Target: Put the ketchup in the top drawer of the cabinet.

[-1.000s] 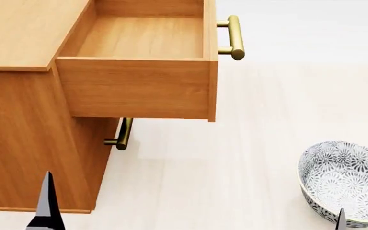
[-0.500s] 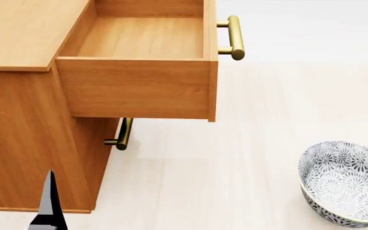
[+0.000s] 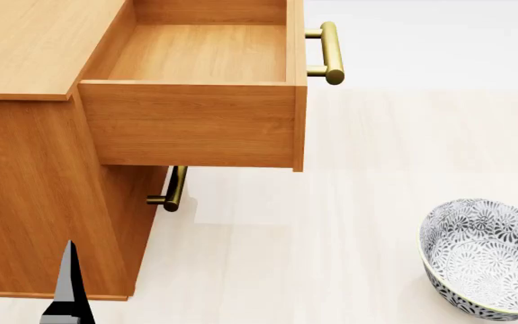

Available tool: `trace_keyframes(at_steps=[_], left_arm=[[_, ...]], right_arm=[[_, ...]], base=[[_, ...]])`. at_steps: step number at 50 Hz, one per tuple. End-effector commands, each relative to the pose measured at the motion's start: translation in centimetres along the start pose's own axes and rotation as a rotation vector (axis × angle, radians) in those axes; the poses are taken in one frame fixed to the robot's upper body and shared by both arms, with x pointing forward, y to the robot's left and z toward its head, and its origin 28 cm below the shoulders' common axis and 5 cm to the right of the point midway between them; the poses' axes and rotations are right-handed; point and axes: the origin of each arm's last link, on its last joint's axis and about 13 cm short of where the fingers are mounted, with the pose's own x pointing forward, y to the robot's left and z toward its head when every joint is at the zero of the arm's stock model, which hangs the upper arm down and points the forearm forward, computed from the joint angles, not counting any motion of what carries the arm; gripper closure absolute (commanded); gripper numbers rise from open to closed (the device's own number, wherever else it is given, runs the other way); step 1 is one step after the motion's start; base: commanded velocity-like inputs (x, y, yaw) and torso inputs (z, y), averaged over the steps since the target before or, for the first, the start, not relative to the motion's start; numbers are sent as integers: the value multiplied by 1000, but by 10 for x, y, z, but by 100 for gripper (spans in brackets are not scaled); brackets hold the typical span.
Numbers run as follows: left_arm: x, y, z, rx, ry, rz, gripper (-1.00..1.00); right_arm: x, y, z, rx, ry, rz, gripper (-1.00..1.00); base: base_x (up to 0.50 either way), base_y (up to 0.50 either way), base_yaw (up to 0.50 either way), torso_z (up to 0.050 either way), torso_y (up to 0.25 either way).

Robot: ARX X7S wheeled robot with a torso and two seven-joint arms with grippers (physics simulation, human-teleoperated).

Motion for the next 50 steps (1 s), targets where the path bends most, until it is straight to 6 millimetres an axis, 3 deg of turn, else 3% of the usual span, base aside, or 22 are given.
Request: trace_keyframes(at_steps=[1,50], left_arm=[[0,0,0,0,0,3,-100],[1,0,-2,2,9,8,-100]], right_arm=[[-6,-6,-7,5,9,-57,-100],[-7,-7,-42,42,73,-127,-100]], base=[[0,0,0,0,0],[0,0,0,0,0]])
